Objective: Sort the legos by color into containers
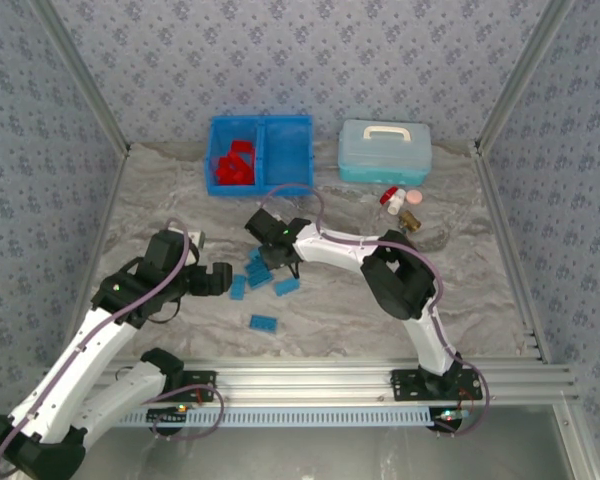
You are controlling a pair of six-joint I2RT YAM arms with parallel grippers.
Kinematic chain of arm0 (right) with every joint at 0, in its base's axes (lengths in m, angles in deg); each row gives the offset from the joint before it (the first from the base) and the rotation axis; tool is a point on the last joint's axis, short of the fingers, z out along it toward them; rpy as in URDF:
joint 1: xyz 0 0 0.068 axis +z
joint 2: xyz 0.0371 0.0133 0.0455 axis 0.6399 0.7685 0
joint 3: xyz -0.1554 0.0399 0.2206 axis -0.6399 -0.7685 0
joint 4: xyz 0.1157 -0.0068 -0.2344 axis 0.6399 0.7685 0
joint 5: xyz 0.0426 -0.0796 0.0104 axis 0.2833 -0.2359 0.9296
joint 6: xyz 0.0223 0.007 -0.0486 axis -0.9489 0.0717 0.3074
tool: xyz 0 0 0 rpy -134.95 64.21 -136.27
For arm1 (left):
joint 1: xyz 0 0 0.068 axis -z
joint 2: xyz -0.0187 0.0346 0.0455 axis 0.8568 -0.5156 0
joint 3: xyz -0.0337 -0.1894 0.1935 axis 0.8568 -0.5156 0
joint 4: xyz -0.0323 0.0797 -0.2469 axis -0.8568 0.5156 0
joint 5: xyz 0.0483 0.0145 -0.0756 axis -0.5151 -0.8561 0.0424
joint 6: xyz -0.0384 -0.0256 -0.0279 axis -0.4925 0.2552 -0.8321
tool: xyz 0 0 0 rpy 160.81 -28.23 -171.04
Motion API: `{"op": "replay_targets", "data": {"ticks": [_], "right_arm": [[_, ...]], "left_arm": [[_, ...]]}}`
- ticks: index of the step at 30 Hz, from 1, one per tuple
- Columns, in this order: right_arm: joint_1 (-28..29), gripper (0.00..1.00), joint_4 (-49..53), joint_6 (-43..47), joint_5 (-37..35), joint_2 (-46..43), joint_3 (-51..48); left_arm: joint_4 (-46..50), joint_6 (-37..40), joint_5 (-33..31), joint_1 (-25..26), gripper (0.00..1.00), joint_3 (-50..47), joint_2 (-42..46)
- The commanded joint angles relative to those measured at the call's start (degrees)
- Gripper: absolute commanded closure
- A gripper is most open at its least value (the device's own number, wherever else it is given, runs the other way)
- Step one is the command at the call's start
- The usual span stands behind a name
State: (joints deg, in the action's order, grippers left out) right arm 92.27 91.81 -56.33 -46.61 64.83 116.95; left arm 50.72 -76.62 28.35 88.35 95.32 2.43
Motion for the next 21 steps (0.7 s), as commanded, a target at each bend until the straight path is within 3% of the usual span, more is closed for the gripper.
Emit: {"op": "replay_targets", "data": {"ticks": [1, 4, 10, 14, 17, 21], "right_arm": [[-0.9, 0.51, 1.0, -1.8, -0.6, 2.9, 1.2], [-0.8, 0.45, 0.6, -1.8, -0.6, 3.2, 0.6], [-1.2, 0.47, 0.7, -1.2, 0.2, 4.5, 1.5], [-1.9, 0.56, 1.0, -1.5, -0.9, 5.1, 2.2], [-2.0, 0.71, 2.0, -0.5, -1.6, 4.5, 3.3], [-2.2, 0.73, 2.8, 1.8, -2.8, 1.8, 5.4]], "left_arm": [[-0.3, 1.0, -1.1, 0.2, 0.01, -0.2, 0.4], [-0.3, 1.0, -1.2, 0.3, 0.01, -0.1, 0.3], [-0.2, 1.0, -1.8, 0.2, 0.01, -0.2, 0.3], [0.0, 0.9, -2.3, 0.2, 0.01, -0.2, 0.3], [0.0, 0.8, -2.3, 0.2, 0.01, -0.2, 0.1], [0.1, 0.8, -2.2, 0.2, 0.01, -0.1, 0.4]]}}
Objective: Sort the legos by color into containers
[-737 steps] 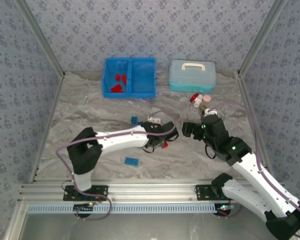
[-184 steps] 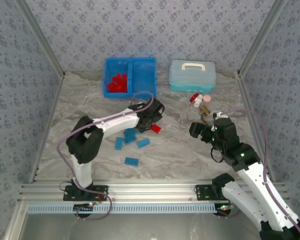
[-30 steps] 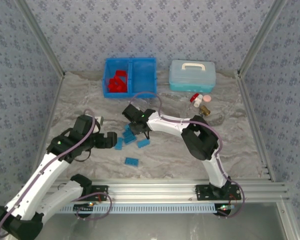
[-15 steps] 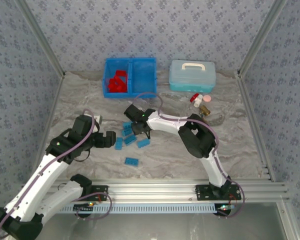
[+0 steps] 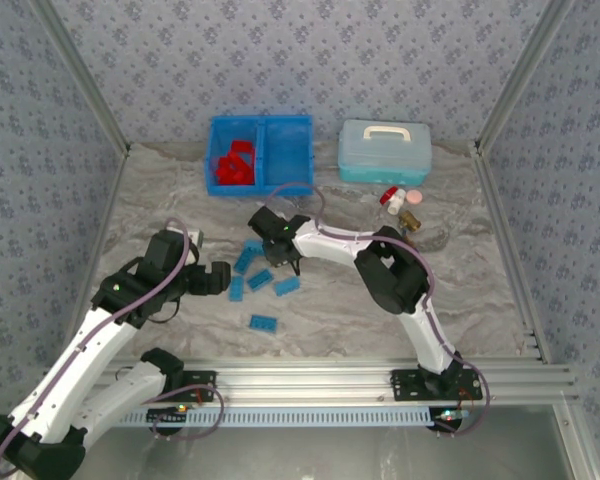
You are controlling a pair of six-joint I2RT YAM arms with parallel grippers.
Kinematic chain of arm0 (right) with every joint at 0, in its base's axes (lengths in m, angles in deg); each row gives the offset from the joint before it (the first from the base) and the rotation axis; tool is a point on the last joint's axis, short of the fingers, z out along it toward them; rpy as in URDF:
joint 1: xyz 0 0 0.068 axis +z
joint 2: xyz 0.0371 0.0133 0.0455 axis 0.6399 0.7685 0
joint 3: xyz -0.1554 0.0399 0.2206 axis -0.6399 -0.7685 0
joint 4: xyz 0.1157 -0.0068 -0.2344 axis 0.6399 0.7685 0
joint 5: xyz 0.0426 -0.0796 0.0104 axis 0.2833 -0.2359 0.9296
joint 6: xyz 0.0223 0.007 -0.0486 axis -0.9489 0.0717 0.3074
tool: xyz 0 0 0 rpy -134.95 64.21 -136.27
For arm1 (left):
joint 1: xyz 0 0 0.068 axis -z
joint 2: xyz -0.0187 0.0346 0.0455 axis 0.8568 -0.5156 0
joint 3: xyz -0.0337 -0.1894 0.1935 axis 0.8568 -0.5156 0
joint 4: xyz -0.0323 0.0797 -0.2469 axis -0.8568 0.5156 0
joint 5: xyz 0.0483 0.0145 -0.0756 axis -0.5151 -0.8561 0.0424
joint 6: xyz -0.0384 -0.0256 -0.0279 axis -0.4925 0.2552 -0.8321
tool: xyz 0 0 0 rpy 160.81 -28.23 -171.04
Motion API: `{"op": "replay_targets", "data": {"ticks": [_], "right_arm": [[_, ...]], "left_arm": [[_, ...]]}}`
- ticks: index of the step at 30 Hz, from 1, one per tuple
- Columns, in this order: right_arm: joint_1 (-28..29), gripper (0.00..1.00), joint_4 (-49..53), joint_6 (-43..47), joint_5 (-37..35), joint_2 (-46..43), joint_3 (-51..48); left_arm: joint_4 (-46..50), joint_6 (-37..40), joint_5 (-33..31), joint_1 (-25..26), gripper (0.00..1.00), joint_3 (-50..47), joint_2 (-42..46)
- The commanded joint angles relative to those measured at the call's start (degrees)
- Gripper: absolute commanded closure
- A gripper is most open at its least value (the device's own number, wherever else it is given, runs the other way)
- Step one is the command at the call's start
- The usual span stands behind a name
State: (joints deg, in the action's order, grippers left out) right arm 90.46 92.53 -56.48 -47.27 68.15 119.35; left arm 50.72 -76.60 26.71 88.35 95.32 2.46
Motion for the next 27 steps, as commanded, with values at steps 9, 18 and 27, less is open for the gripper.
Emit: {"op": "replay_targets", "data": {"ticks": [9, 18, 27], "right_arm": [[-7.5, 0.71, 2.0, 8.2, -2.1, -1.0, 17.9], [-15.0, 0.71, 4.9, 10.6, 2.8, 17.4, 46.0], [-17.1, 0.68, -0.8, 11.9, 6.4, 28.7, 57.3]], "left_arm": [[-4.7, 2.9, 9.2, 0.2, 0.01, -1.3, 6.6], [-11.3, 5.5, 17.1, 0.0, 0.01, -4.2, 15.8], [-12.0, 6.4, 17.1, -0.4, 0.01, -5.2, 17.8]]}}
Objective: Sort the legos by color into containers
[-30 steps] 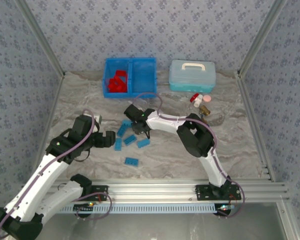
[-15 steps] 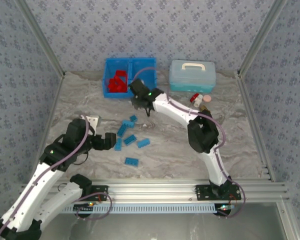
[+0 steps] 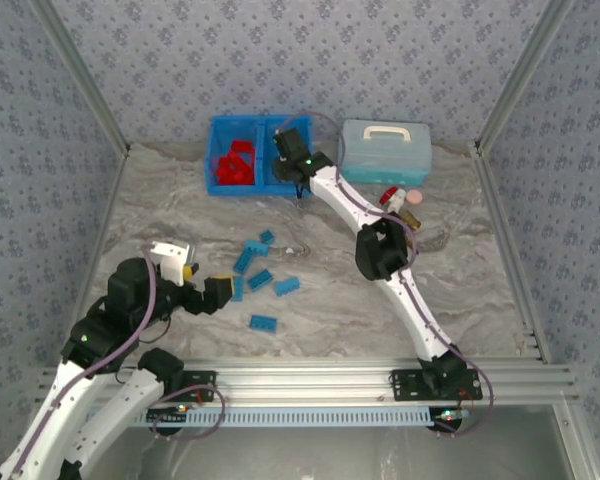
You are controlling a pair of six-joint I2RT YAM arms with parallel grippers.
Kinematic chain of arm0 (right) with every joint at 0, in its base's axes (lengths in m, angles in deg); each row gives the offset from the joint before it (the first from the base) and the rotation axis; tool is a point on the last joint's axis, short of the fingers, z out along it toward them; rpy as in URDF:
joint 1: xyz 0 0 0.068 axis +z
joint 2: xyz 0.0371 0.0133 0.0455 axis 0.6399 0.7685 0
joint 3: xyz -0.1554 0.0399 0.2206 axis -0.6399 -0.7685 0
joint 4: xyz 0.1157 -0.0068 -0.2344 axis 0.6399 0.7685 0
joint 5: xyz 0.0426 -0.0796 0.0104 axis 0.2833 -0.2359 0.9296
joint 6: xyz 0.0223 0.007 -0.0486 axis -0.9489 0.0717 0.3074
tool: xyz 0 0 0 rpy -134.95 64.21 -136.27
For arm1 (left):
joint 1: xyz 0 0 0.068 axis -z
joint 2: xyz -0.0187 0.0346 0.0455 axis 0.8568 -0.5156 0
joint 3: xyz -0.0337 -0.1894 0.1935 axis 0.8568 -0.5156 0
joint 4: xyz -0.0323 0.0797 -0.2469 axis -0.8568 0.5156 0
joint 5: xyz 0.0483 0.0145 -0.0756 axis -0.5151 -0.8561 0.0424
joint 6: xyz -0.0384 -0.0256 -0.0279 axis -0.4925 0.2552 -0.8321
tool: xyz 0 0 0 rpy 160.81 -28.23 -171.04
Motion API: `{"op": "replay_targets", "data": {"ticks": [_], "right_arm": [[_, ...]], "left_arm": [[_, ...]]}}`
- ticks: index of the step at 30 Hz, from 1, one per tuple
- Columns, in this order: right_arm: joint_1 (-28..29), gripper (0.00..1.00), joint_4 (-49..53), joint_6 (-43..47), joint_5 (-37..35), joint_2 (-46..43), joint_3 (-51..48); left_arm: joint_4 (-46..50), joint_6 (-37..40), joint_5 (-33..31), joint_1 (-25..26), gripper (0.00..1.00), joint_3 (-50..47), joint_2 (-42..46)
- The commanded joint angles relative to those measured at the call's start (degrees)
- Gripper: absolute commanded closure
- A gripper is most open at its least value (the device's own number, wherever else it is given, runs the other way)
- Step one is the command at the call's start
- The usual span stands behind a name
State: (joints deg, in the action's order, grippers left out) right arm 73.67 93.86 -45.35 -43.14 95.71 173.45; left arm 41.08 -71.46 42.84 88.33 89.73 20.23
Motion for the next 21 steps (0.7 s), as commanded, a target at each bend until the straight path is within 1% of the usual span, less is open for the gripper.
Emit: {"op": "replay_targets", "data": {"ticks": [1, 3, 5, 10, 14, 17, 19, 21], "right_arm": [[-0.4, 0.66, -2.3, 0.5, 2.6, 1.4, 3.5], [-0.3, 0.57, -2.1, -0.1, 2.9, 1.5, 3.9], [-0.2, 0.52, -1.2, -0.1, 3.2, 1.1, 4.8], [0.4, 0.51, 1.5, 0.9, 2.6, -3.3, 5.5], [1.3, 0.51, 6.6, 1.6, 2.2, -10.0, 3.1], [2.9, 0.50, 7.8, 2.8, 1.6, -18.0, -5.7], [4.3, 0.50, 6.2, 3.4, 1.5, -25.7, -16.1], [6.3, 0.48, 2.4, 3.9, 1.2, -34.6, -29.4]], "left_arm": [[-2.4, 1.2, 0.9, -0.4, 0.01, 0.4, -0.2], [-2.4, 1.2, 0.9, -0.4, 0.01, 0.4, -0.4], [-2.4, 1.3, 0.9, -0.5, 0.01, 0.5, -0.6], [-2.2, 1.2, 0.7, -0.6, 0.01, 0.7, -1.0], [-1.8, 1.0, 0.7, -0.7, 0.01, 0.9, -1.5], [-1.7, 0.9, 0.7, -0.8, 0.01, 1.1, -1.4], [-1.6, 0.9, 0.7, -0.7, 0.01, 1.1, -1.2], [-1.5, 0.9, 0.5, -0.8, 0.01, 1.1, -1.1]]}}
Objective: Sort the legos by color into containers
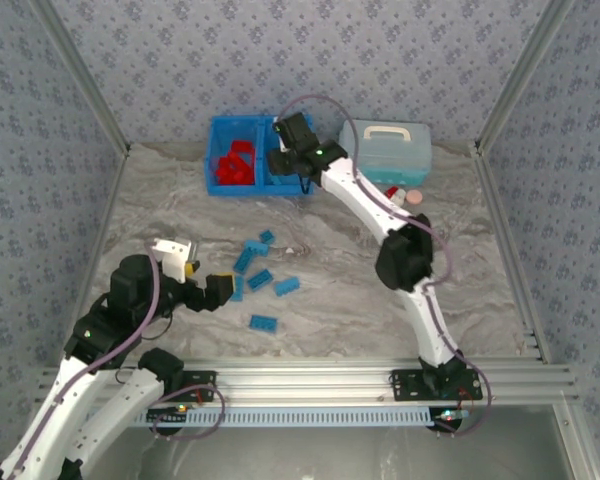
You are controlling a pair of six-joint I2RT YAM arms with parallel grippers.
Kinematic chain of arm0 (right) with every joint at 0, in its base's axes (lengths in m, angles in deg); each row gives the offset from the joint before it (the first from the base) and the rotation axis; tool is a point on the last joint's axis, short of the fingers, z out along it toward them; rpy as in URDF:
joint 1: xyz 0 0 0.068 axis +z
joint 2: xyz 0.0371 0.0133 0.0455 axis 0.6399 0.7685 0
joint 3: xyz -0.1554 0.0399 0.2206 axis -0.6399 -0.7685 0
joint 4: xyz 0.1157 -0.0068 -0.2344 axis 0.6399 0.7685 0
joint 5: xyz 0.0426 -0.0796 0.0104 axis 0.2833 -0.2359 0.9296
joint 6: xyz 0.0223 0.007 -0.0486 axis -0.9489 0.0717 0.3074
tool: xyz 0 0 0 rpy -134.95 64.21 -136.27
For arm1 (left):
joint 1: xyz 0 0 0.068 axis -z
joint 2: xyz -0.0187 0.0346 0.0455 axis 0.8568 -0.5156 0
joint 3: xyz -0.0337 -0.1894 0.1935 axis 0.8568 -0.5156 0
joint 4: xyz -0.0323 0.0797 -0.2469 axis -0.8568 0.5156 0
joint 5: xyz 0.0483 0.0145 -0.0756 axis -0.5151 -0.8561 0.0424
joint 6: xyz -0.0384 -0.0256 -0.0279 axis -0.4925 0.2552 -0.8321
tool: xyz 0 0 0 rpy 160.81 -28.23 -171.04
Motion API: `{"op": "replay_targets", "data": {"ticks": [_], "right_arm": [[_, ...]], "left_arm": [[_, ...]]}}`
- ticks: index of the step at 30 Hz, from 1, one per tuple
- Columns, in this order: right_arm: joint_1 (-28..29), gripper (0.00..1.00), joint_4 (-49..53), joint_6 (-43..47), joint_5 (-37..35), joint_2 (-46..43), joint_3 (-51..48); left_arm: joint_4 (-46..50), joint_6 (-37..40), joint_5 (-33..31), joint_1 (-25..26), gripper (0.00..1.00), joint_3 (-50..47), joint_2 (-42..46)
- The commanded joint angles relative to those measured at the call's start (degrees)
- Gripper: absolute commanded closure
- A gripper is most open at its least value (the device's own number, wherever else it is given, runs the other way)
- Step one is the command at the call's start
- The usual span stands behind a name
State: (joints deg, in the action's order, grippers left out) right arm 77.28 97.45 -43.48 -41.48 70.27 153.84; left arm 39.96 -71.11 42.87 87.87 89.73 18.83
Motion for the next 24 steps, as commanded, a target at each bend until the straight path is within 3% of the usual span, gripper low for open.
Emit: {"op": "replay_targets", "data": {"ticks": [1, 6, 10, 12, 14, 15, 17, 24], "right_arm": [[3.5, 0.48, -2.3, 1.9, -0.9, -12.8, -15.3], [9.7, 0.43, -8.1, -0.3, -3.0, -29.5, -40.7], [16.5, 0.35, -5.5, -3.4, -7.8, -34.6, -49.5], [19.1, 0.24, -5.1, -6.1, -8.5, -35.6, -53.1], [20.8, 0.03, -5.6, -7.7, -6.2, -35.7, -55.7], [21.5, 0.00, -6.0, -8.2, -4.9, -35.4, -56.7], [21.9, 0.00, -7.4, -9.1, -1.8, -34.2, -58.5], [22.0, 0.00, -7.7, -11.4, -2.3, -26.9, -57.7]], "left_arm": [[-0.3, 0.5, 0.5, -0.3, 0.01, 1.1, 0.3], [-0.1, 0.5, 0.5, -0.8, 0.01, 1.3, 0.1], [0.1, 0.3, 0.0, -1.0, 0.01, 1.2, 0.0], [0.2, 0.0, -0.2, -1.0, 0.01, 1.2, -0.1], [0.3, -0.1, -0.4, -1.0, 0.01, 1.1, -0.5], [0.5, -0.1, -0.4, -1.0, 0.01, 1.3, -0.7], [0.7, -0.2, -0.4, -1.0, 0.01, 1.4, -1.0], [0.8, 0.0, -0.8, -1.0, 0.01, 1.4, -1.0]]}}
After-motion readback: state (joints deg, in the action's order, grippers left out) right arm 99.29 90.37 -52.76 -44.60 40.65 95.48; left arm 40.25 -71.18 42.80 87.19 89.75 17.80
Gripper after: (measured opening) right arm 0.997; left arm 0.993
